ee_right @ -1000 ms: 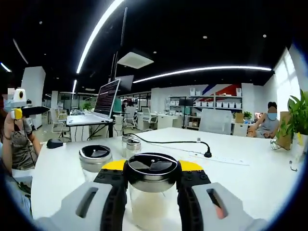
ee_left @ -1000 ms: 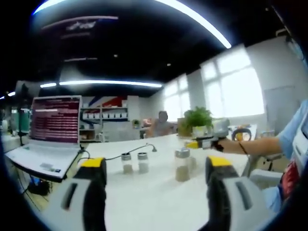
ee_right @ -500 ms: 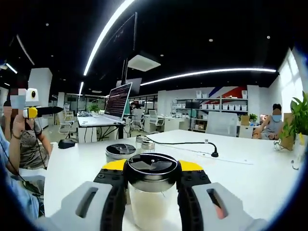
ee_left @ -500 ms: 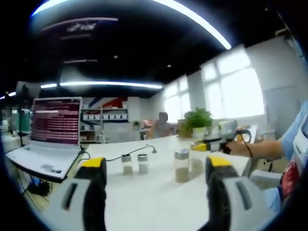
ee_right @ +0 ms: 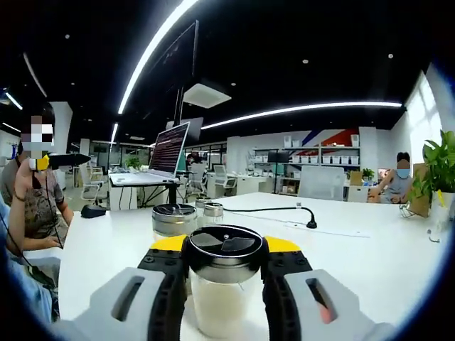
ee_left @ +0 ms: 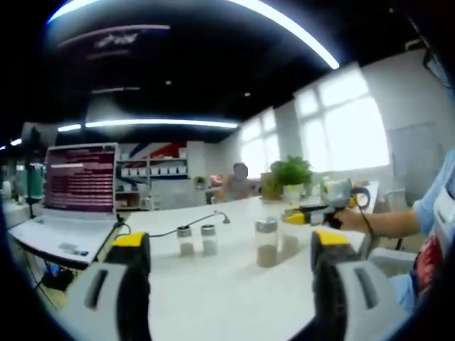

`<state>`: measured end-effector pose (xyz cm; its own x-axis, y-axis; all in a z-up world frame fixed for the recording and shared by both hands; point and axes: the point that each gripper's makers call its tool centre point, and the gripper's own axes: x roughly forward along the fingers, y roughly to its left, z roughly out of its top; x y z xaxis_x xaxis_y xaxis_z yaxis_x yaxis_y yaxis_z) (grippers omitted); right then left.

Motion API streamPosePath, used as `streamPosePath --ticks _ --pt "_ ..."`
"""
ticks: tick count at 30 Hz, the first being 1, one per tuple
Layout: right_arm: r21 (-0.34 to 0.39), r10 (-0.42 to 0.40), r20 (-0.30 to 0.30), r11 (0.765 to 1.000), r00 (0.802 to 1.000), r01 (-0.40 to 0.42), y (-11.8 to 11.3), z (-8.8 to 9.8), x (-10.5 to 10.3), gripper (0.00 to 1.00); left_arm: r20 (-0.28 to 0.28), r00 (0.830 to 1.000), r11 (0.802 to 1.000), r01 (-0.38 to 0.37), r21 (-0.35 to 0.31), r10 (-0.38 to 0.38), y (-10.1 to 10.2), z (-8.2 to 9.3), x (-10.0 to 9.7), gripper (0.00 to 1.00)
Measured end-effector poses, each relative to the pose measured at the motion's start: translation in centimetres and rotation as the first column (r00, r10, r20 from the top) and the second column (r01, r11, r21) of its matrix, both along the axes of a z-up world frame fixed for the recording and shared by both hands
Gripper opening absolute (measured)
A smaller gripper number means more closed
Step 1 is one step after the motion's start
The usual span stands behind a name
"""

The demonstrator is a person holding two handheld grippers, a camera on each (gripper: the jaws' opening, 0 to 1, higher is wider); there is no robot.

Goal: Rotate the seasoning bottle until the label or dispensing opening points toward the visible target arrow and the bottle remains upright within the marked orientation range

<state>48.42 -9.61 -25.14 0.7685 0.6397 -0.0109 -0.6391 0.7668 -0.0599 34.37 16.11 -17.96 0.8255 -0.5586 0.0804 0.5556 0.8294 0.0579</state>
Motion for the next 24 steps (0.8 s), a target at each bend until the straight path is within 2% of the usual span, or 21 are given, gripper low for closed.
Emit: streamPosePath --ticks 9,12,24 --pt "-0.005 -0.070 0.000 0.998 0.998 0.070 -0.2 0.0 -0.1 0.39 -0.004 1.000 1.000 -0.018 -0.017 0.018 0.5 0.2 0.0 1.00" --pt "-0.006 -0.128 0.006 0.992 0.992 0.128 -0.5 0.1 0.1 0.39 -0.009 1.000 0.999 -0.028 -0.018 0.028 0.7 0.1 0.1 1.00" --pt "-0.007 -0.200 0.007 0.980 0.980 0.200 -0.8 0.2 0.2 0.39 -0.021 0.999 0.999 -0.039 -0.032 0.038 1.1 0.0 0.2 1.00"
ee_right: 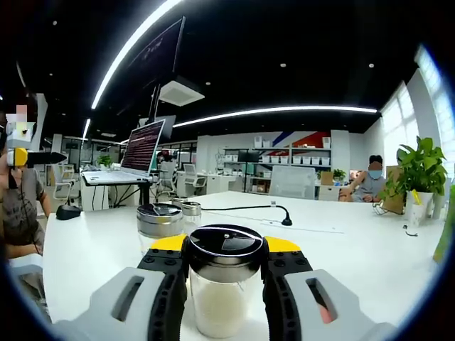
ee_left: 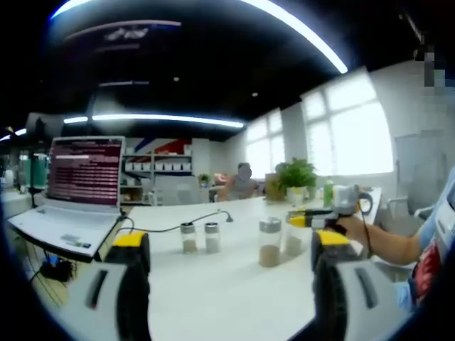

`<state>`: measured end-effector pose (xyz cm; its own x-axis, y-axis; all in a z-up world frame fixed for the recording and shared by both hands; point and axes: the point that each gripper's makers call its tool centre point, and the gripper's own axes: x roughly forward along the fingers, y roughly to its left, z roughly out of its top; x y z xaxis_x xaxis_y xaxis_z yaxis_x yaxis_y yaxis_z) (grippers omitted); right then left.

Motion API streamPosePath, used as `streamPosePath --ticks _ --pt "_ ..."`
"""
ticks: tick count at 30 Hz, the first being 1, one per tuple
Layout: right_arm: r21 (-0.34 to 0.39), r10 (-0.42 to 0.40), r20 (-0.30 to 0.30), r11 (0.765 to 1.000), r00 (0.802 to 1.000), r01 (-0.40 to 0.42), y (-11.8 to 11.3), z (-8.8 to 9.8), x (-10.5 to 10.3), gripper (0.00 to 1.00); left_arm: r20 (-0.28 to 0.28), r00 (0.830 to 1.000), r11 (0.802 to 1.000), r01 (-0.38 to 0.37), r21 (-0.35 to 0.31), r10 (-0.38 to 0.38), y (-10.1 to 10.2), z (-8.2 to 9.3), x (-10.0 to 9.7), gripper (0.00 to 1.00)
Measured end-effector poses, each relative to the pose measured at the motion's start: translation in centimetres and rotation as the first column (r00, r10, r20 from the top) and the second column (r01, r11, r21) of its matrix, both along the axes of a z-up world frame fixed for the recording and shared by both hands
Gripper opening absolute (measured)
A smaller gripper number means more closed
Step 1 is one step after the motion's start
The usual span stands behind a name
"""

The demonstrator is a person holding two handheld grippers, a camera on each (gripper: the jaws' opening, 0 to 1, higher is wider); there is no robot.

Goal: Rotate the seasoning bottle until the label or dispensing opening points toward the visible target arrow and the bottle remains upright within the marked orientation range

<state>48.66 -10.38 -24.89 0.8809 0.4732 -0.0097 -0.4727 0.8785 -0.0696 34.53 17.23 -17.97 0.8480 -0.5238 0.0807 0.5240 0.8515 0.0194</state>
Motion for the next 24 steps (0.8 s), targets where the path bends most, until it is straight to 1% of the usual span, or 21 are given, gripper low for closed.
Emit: streamPosePath --ticks 2,3,4,8,12,15,24 --pt "0.010 -0.015 0.003 1.000 1.000 0.015 -0.13 0.04 0.01 0.39 0.001 1.000 1.000 0.000 0.002 0.000 0.03 0.03 -0.01 1.00" --pt "0.013 -0.037 0.011 0.999 0.999 0.036 -0.24 0.05 -0.03 0.39 0.001 1.000 1.000 -0.001 0.001 0.001 0.04 0.05 0.00 1.00" --pt "0.001 -0.046 0.020 0.999 0.999 0.046 -0.18 0.04 -0.08 0.39 0.001 1.000 1.000 -0.002 0.000 0.002 0.06 0.06 0.01 1.00" --pt "0.015 -0.047 0.009 0.999 0.999 0.047 -0.34 0.07 0.11 0.39 0.000 1.000 1.000 -0.007 0.001 0.007 0.21 0.01 0.13 1.00" --pt "0.011 -0.075 0.015 0.997 0.997 0.075 -0.38 0.05 0.12 0.39 -0.002 1.000 1.000 -0.008 0.000 0.008 0.20 -0.06 0.20 1.00" --pt "0.010 -0.116 0.022 0.993 0.993 0.116 -0.47 0.05 0.09 0.39 -0.004 1.000 1.000 -0.006 0.002 0.006 0.15 -0.12 0.20 1.00" --pt "0.022 -0.172 0.031 0.985 0.985 0.171 -0.58 -0.02 -0.06 0.39 -0.011 1.000 1.000 -0.012 0.000 0.012 0.21 -0.29 0.28 0.99"
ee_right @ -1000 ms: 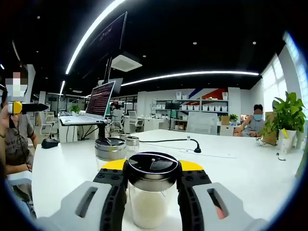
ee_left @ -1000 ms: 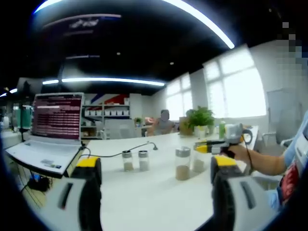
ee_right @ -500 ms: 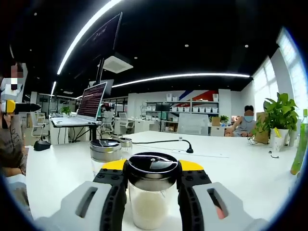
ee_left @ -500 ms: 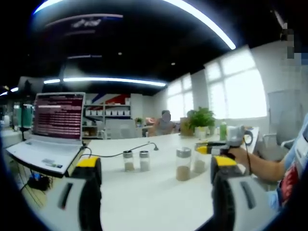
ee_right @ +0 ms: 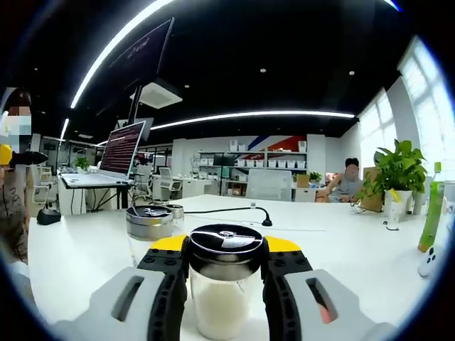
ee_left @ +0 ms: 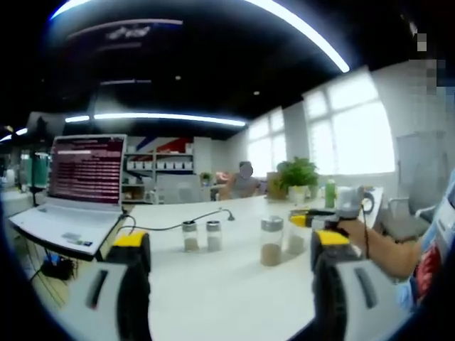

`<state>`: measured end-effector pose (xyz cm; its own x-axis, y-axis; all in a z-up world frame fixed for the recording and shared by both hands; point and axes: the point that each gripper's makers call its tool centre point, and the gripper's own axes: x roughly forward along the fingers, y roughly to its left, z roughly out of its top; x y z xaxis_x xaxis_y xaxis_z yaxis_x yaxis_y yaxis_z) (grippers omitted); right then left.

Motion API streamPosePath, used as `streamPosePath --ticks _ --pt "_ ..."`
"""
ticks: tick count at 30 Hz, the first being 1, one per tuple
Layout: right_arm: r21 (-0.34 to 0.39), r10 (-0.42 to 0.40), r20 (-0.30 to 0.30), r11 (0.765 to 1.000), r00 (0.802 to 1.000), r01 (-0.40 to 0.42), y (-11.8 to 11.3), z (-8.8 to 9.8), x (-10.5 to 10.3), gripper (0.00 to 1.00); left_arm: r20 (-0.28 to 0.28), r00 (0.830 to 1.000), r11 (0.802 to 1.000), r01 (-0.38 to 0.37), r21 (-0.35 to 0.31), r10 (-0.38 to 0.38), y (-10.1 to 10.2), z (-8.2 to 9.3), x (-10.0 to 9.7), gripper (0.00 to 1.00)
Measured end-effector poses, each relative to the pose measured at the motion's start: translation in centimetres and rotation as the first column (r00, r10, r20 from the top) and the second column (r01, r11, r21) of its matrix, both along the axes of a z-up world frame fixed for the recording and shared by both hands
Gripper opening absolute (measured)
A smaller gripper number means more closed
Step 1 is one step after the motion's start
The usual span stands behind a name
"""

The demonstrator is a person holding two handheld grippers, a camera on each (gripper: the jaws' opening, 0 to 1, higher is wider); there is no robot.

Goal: Rotate the seasoning bottle until the label or dispensing opening points toward the visible target arrow and the bottle remains upright within the marked orientation range

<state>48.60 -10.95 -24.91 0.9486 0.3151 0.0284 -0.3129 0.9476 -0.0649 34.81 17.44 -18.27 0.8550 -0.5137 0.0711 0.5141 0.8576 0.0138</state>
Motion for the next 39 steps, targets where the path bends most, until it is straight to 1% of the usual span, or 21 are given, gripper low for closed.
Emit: streamPosePath --ticks 1,4,8,11,15,17,21,23,25,26,27,28,29,30,32,34,36,39 --pt "-0.001 -0.012 0.006 1.000 1.000 0.012 0.0 0.0 0.0 0.39 -0.003 1.000 1.000 0.001 -0.002 -0.001 -0.1 0.0 -0.1 0.99" --pt "-0.017 -0.047 0.012 0.999 0.999 0.047 0.0 0.0 -0.1 0.39 0.010 1.000 1.000 0.012 -0.011 -0.012 -0.5 0.5 -0.3 0.99" --pt "-0.023 -0.095 0.008 0.995 0.995 0.095 -0.2 -0.1 -0.2 0.40 0.008 1.000 1.000 0.025 -0.009 -0.025 -0.9 0.4 -0.4 0.99" --pt "-0.018 -0.117 0.008 0.993 0.993 0.117 -0.3 -0.2 -0.2 0.40 0.005 0.999 0.998 0.047 -0.037 -0.047 -1.3 0.6 -0.5 0.98" --pt "-0.011 -0.139 -0.004 0.990 0.990 0.139 -0.3 -0.2 -0.1 0.39 0.002 0.998 0.997 0.057 -0.042 -0.057 -1.3 0.5 -0.5 0.97" --pt "-0.003 -0.162 -0.015 0.987 0.987 0.162 -0.3 -0.2 0.1 0.39 -0.004 0.998 0.997 0.059 -0.054 -0.060 -1.3 0.5 -0.4 0.97" --pt "0.000 -0.202 -0.013 0.979 0.979 0.202 -0.3 -0.2 0.4 0.40 -0.004 0.997 0.994 0.077 -0.075 -0.077 -1.6 0.7 -0.6 0.97" --pt "0.001 -0.208 -0.012 0.978 0.978 0.208 -0.4 -0.2 0.3 0.40 0.005 0.996 0.992 0.088 -0.085 -0.088 -1.8 0.9 -0.7 0.97" --pt "0.013 -0.202 -0.004 0.979 0.979 0.202 -0.6 -0.3 0.3 0.40 0.006 0.996 0.992 0.094 -0.090 -0.094 -1.8 1.0 -0.8 0.97" --pt "-0.007 -0.192 0.003 0.981 0.981 0.192 -0.6 -0.3 0.2 0.41 0.005 0.996 0.992 0.092 -0.081 -0.092 -1.8 0.9 -0.8 0.97" --pt "-0.022 -0.194 0.004 0.981 0.981 0.194 -0.8 -0.2 0.2 0.50 0.005 0.996 0.993 0.089 -0.077 -0.089 -1.8 0.9 -0.9 0.97" --pt "-0.014 -0.189 0.022 0.982 0.982 0.189 -1.1 0.3 0.2 0.58 0.006 0.996 0.994 0.085 -0.073 -0.085 -1.7 0.9 -0.9 0.97" --pt "0.004 -0.181 0.032 0.983 0.983 0.181 -1.3 0.9 0.0 0.64 0.008 0.997 0.994 0.082 -0.074 -0.082 -1.6 1.0 -0.9 0.97" --pt "0.003 -0.168 0.026 0.986 0.985 0.168 -1.5 1.2 -0.2 0.66 0.011 0.997 0.994 0.079 -0.079 -0.079 -1.5 1.1 -0.9 0.97" --pt "0.013 -0.131 0.024 0.991 0.991 0.130 -1.4 1.8 -1.0 0.67 0.013 0.997 0.994 0.076 -0.084 -0.075 -1.4 1.2 -0.9 0.97" --pt "0.008 -0.112 0.015 0.994 0.994 0.112 -1.6 2.0 -1.6 0.69 0.010 0.997 0.994 0.072 -0.082 -0.071 -1.3 1.1 -0.8 0.97" --pt "0.007 -0.074 0.004 0.997 0.997 0.074 -1.4 2.0 -2.1 0.71 0.003 0.997 0.994 0.073 -0.079 -0.073 -1.5 0.9 -0.7 0.97" --pt "0.051 -0.029 -0.026 0.998 0.999 0.030 -1.4 1.9 -2.8 0.72 -0.002 0.997 0.994 0.079 -0.076 -0.079 -1.9 0.7 -0.7 0.97"
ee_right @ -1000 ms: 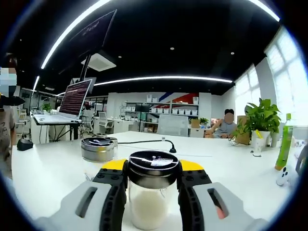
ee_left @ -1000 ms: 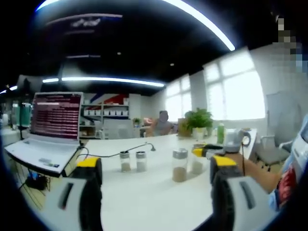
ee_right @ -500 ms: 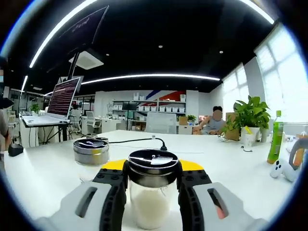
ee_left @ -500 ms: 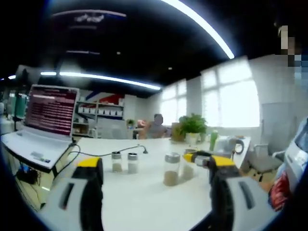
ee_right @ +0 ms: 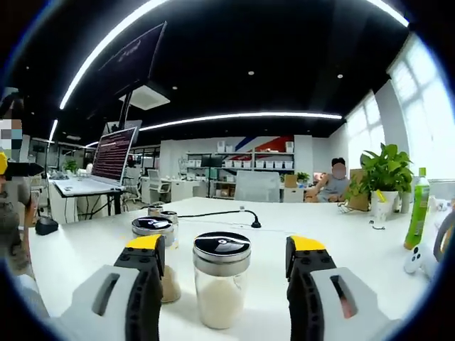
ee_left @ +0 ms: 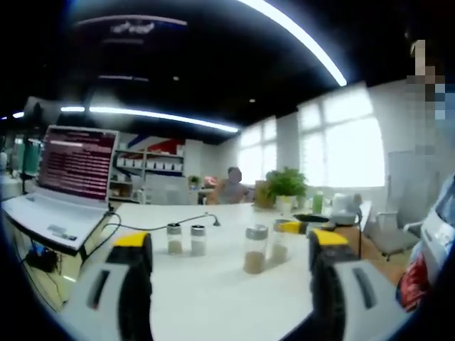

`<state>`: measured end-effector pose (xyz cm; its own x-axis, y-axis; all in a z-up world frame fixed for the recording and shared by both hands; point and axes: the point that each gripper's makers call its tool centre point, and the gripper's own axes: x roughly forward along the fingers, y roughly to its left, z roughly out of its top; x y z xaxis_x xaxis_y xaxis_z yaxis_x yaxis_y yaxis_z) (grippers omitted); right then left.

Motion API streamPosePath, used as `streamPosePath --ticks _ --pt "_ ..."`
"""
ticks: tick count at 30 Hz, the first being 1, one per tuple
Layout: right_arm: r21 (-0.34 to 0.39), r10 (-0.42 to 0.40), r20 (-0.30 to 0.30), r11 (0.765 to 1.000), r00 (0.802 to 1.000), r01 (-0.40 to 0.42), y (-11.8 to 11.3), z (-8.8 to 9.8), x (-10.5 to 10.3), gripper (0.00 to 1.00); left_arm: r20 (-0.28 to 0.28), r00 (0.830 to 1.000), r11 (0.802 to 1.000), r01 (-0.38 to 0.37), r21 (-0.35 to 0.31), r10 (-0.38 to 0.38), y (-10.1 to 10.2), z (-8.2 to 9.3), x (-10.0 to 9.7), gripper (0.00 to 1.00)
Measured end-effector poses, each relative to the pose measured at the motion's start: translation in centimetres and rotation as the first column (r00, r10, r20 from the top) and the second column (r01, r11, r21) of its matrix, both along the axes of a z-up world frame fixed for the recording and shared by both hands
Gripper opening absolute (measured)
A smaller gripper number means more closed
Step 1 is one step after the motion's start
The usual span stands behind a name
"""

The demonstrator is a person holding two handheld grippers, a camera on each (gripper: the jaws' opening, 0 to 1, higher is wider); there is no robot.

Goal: Rotate the seasoning bottle until the label or dispensing opening points toward the visible target arrow and the bottle remains upright within the marked orientation range

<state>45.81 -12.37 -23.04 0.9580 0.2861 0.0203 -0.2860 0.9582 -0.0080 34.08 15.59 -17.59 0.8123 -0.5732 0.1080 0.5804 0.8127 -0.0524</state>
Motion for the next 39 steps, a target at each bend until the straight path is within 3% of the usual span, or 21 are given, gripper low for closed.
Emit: streamPosePath --ticks 3,7,10,13,16,20,26,32,34,39 --pt "0.021 0.049 -0.029 0.999 0.998 -0.048 0.0 -0.3 -1.0 0.72 -0.004 1.000 1.000 0.004 0.003 -0.004 -0.2 -0.1 0.0 0.97" --pt "0.012 0.125 -0.019 0.992 0.992 -0.125 0.1 0.3 -1.9 0.76 -0.005 1.000 1.000 0.002 0.003 -0.002 0.0 -0.1 0.0 0.97" --pt "-0.042 0.140 0.068 0.990 0.988 -0.137 -0.8 1.5 -2.1 0.77 0.004 1.000 1.000 -0.009 -0.003 0.009 0.4 0.2 -0.2 0.97" --pt "-0.035 0.169 0.015 0.985 0.986 -0.168 -1.6 1.0 -1.8 0.77 0.005 1.000 1.000 -0.020 -0.004 0.020 0.6 0.3 -0.1 0.97" --pt "0.008 0.208 0.001 0.978 0.978 -0.208 -2.4 1.1 -1.2 0.76 -0.005 1.000 1.000 -0.024 0.006 0.024 0.5 -0.1 0.2 0.97" --pt "0.007 0.297 -0.024 0.955 0.955 -0.297 -2.9 0.5 -0.7 0.75 -0.013 1.000 1.000 -0.018 0.020 0.019 0.3 -0.4 0.4 0.97" --pt "0.034 0.396 0.014 0.917 0.918 -0.397 -2.5 -0.4 -0.9 0.69 -0.014 1.000 0.999 -0.027 0.029 0.027 0.0 -0.6 0.7 0.97" --pt "0.033 0.429 0.004 0.903 0.903 -0.429 -1.6 -0.8 -0.3 0.59 -0.005 0.999 0.999 -0.036 0.028 0.036 0.3 -0.4 0.6 0.97" --pt "0.023 0.456 -0.013 0.890 0.890 -0.456 -0.9 -0.9 -0.3 0.59 -0.006 0.999 0.998 -0.051 0.026 0.052 0.7 -0.3 0.8 0.97" --pt "-0.002 0.470 -0.008 0.883 0.883 -0.470 -0.2 -0.5 0.5 0.56 -0.011 0.997 0.997 -0.073 0.020 0.073 1.5 -0.5 1.0 0.97"
